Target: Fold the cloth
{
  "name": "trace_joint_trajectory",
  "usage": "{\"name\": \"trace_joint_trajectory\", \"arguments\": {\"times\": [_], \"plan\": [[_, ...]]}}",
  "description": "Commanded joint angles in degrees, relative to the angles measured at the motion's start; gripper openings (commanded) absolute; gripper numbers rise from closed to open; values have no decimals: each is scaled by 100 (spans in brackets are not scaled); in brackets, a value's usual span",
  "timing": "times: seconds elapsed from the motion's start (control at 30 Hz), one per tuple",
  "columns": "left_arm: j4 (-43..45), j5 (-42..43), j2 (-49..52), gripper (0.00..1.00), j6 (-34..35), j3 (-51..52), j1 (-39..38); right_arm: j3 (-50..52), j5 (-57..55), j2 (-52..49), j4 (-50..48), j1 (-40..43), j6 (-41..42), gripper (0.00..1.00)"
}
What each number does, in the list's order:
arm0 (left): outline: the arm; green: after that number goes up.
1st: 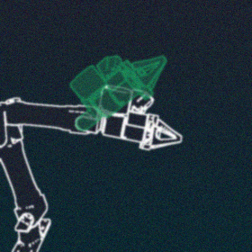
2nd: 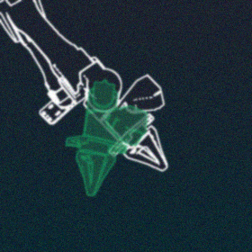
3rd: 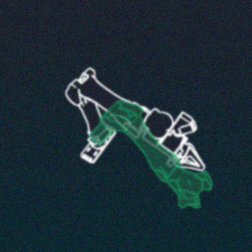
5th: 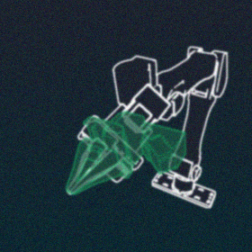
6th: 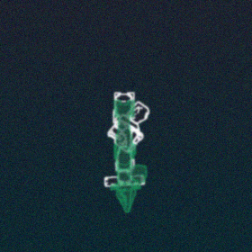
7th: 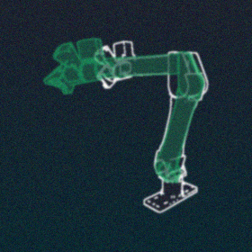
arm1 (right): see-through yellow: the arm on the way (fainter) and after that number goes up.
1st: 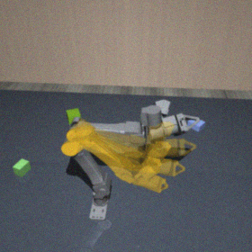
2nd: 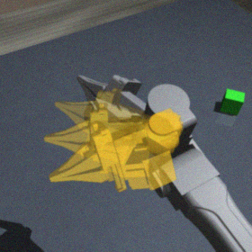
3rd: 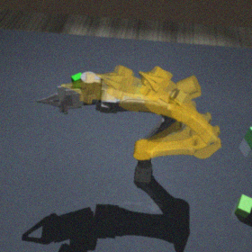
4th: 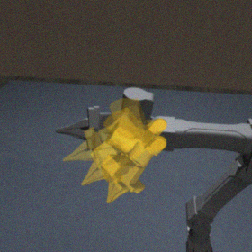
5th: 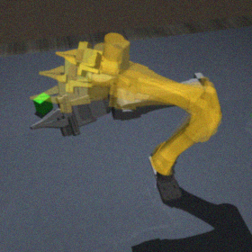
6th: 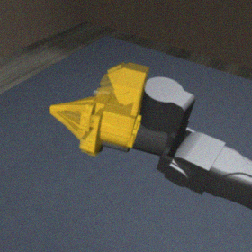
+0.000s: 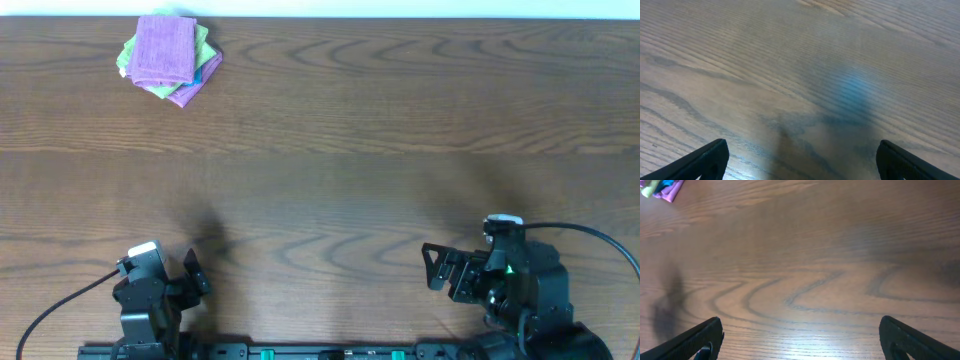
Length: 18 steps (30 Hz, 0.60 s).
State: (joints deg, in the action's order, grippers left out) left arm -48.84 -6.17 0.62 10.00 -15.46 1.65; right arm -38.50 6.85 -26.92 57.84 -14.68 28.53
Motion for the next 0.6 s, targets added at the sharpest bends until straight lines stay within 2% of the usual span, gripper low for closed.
{"name": "trace_joint_trajectory", "arguments": {"times": [0.0, 0.57], "plan": [[-256, 22, -39, 95, -122, 192, -31, 15, 24, 24, 7, 46, 79, 99], [-256, 22, -39, 95, -122, 192, -31, 15, 9, 24, 116, 46, 52, 99]]}}
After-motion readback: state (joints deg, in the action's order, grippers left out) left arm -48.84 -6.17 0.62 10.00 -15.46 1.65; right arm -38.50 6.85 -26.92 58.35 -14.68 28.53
